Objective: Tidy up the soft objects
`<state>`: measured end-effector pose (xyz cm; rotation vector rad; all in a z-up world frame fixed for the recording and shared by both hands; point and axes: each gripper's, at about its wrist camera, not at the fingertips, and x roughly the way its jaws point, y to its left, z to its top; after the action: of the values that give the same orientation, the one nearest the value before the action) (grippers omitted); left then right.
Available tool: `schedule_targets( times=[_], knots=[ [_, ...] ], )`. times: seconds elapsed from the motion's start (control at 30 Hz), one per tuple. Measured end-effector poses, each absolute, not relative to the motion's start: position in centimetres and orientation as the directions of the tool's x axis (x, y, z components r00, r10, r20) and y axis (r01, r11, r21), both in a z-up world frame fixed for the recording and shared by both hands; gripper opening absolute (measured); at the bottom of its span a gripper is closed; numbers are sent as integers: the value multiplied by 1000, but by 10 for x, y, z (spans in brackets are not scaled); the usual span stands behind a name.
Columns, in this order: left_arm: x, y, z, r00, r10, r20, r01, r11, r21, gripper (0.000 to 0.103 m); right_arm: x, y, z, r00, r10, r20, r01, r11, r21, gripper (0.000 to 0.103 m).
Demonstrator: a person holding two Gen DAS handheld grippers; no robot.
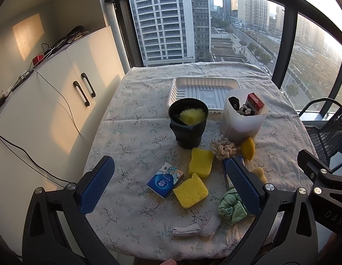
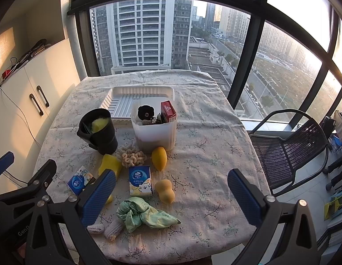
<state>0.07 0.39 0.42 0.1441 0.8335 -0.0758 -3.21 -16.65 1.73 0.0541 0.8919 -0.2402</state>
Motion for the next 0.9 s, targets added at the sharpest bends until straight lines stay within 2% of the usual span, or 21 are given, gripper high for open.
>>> schedule_targets(
  times=[0.77,0.9],
  knots=[
    [1,4,3,669,-12,-744,129,987,100,103,-32,-167,13,591,-183,-785,232,971,-52,103],
    [2,10,-12,643,-40,-764,161,983,84,103,-28,-169,0,565,-168,-808,222,974,-48,103]
  ],
)
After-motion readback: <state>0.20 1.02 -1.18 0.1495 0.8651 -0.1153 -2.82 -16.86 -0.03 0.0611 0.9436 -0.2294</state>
